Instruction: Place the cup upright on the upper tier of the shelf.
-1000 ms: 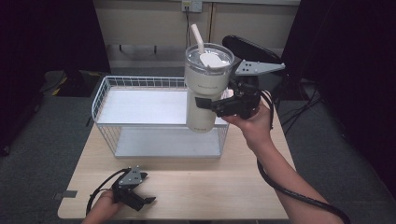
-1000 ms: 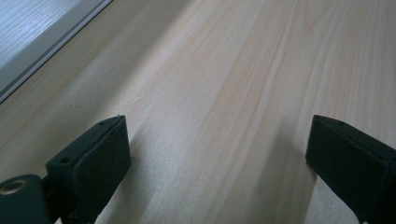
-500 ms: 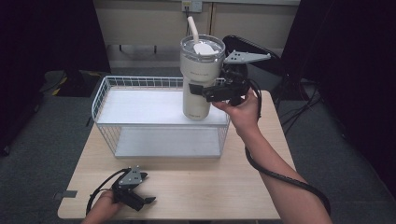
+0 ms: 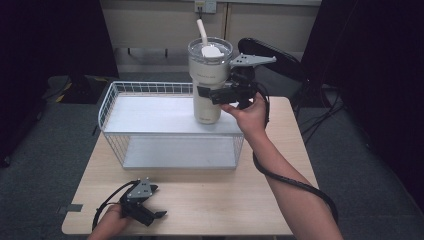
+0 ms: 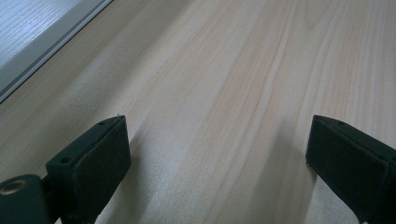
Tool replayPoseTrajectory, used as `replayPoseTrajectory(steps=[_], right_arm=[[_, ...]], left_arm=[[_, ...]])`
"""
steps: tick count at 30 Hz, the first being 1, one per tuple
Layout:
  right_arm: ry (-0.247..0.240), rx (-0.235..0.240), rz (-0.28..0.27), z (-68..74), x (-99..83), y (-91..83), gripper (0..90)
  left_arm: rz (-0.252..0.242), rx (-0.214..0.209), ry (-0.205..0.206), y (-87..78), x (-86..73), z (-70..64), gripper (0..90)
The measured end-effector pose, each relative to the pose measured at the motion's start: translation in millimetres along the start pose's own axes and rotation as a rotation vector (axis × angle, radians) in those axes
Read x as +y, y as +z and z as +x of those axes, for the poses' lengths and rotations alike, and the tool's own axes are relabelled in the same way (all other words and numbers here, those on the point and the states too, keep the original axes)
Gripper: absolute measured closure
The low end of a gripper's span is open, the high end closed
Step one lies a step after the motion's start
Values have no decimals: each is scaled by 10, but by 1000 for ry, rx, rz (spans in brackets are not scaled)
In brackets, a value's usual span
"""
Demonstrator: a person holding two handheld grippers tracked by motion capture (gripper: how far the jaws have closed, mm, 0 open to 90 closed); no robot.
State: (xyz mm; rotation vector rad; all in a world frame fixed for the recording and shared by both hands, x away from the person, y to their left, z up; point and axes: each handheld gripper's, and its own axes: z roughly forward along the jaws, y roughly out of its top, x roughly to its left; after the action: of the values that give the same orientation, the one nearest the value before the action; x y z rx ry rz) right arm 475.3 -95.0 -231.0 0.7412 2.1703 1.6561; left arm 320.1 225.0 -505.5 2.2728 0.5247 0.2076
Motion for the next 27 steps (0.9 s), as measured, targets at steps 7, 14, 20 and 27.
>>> replayPoseTrajectory(steps=[7,14,20,27], right_arm=[[-5,-28,12,-22,-42,98,100],[-6,-40,18,-18,-83,146,100],[-2,-40,13,-20,-123,159,99],[-23,-46,19,5,-123,169,96]], left_arm=[[2,1,3,-1,0,2,59],[1,0,3,-1,0,2,59],[2,1,3,-1,0,1,58],[4,1,4,-2,0,1,58]])
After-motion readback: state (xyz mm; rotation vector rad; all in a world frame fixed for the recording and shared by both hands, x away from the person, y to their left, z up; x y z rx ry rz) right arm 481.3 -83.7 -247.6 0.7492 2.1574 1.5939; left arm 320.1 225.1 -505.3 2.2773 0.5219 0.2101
